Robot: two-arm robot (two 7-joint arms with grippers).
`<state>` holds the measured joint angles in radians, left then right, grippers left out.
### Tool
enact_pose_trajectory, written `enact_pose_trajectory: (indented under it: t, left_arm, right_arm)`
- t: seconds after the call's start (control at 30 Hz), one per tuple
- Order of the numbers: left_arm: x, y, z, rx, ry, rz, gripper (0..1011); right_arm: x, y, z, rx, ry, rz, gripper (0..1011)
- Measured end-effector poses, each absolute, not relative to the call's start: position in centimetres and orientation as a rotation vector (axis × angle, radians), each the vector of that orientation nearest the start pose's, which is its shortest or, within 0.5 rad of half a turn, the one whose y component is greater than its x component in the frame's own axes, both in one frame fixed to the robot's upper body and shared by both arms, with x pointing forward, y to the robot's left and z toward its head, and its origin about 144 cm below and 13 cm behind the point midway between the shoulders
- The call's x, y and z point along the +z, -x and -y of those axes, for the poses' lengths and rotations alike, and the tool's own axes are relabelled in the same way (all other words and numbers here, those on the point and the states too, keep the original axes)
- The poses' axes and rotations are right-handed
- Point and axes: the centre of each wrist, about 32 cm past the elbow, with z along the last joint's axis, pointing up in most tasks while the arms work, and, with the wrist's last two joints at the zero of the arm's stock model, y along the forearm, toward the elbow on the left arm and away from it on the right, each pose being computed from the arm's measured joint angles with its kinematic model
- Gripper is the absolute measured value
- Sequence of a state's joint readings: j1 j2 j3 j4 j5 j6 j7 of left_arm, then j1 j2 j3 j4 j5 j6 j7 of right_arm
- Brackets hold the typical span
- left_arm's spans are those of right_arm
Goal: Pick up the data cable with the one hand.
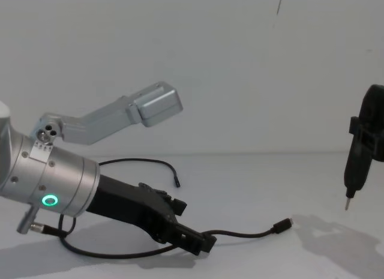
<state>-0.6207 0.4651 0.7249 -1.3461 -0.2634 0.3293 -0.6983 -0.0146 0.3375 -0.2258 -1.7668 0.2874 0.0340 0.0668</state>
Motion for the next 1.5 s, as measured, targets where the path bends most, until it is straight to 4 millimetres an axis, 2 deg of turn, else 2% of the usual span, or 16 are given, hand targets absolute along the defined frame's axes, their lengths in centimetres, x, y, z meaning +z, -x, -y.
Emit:
enact_pose_trajectory:
  t: [0.13,0.33,0.67,0.7,0.83,0.9,0.93,0.97,1.03,1.17,1.27,1.5]
  left_arm:
    - [123.07,-57.31,-20.52,0.449,-0.544,0.048,993]
    - [123.02,-57.35,-20.45,0.452,-0.547,0.040,875]
    - [122.96,-57.39,-20.39,0.454,-0.550,0.033,573]
    - [122.95,-57.39,-20.38,0.454,-0.550,0.032,511]
    - [122.95,-57.40,-20.37,0.455,-0.551,0.031,431]
    - [122.95,-57.40,-20.36,0.455,-0.551,0.030,340]
    - [122.95,-57.40,-20.37,0.455,-0.551,0.030,340]
    - [122.95,-57.41,-20.36,0.455,-0.551,0.030,274]
    - [122.95,-57.41,-20.36,0.456,-0.551,0.030,233]
    - [122.95,-57.41,-20.35,0.456,-0.551,0.029,86]
    - [122.94,-57.42,-20.35,0.456,-0.552,0.028,41]
    - [122.92,-57.41,-20.37,0.456,-0.552,0.029,41]
  right_arm:
    - [118.87,-44.33,23.71,-1.229,-0.026,0.075,263]
    - [118.87,-44.33,23.71,-1.230,-0.026,0.075,263]
    - [118.87,-44.33,23.71,-1.229,-0.026,0.075,263]
    - [118.87,-44.33,23.71,-1.229,-0.026,0.075,263]
    - [118.87,-44.33,23.71,-1.229,-0.026,0.075,263]
    - [118.87,-44.33,23.71,-1.230,-0.026,0.075,263]
    - [118.87,-44.33,23.71,-1.229,-0.026,0.075,263]
    - [118.88,-44.33,23.71,-1.229,-0.026,0.075,263]
    - [118.87,-44.33,23.71,-1.229,-0.026,0.075,263]
    - [118.87,-44.33,23.71,-1.229,-0.026,0.075,263]
    - [118.87,-44.33,23.71,-1.230,-0.026,0.075,263]
    - [118.87,-44.33,23.72,-1.229,-0.027,0.075,263]
